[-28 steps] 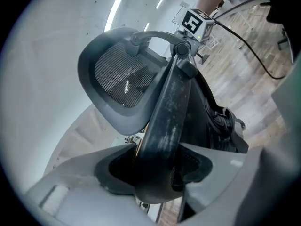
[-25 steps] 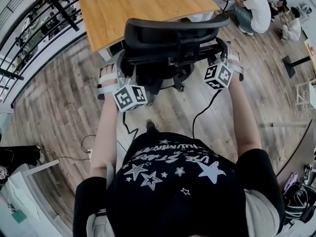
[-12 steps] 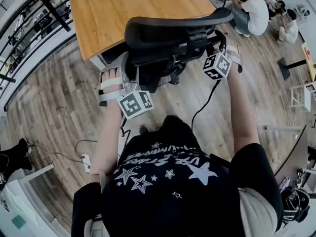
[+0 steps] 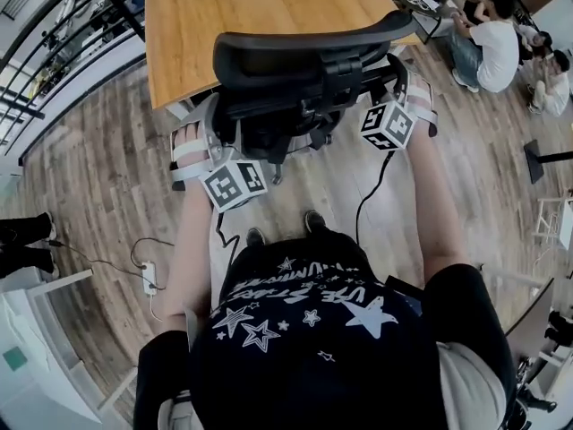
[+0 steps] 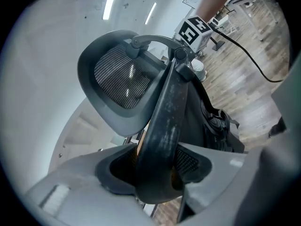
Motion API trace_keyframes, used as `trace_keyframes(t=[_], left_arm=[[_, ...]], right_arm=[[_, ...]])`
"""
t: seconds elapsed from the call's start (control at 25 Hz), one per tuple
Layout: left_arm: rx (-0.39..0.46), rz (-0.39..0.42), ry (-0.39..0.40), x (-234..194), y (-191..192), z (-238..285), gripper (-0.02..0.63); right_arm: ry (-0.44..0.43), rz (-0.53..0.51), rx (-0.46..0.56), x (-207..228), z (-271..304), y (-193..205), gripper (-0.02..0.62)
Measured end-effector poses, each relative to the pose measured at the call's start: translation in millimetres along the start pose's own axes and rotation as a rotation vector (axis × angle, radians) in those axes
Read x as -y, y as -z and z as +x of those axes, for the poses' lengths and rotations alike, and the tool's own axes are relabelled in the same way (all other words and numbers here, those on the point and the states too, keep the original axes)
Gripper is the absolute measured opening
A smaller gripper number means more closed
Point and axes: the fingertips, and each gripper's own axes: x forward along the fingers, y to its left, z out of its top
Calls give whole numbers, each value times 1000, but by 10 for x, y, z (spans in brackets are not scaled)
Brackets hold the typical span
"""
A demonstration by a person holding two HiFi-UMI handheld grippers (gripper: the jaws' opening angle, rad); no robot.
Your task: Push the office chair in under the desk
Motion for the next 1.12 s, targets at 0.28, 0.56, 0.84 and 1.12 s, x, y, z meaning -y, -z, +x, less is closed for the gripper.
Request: trace_keyframes(t=[0.28, 0.56, 0.84, 1.12], left_arm=[[-60, -2, -18, 17, 20, 310, 236], [-149, -14, -23, -337, 341, 688, 239], [-200, -24, -25, -327, 436, 788, 242], [-224, -26, -29, -327, 457, 817, 245]], right_arm=[[7, -10, 47, 57, 273, -3, 276], [12, -15, 93, 95, 487, -389, 275], [43, -28, 108, 38, 475, -399, 273], [45, -31, 113, 24, 493, -402, 273]])
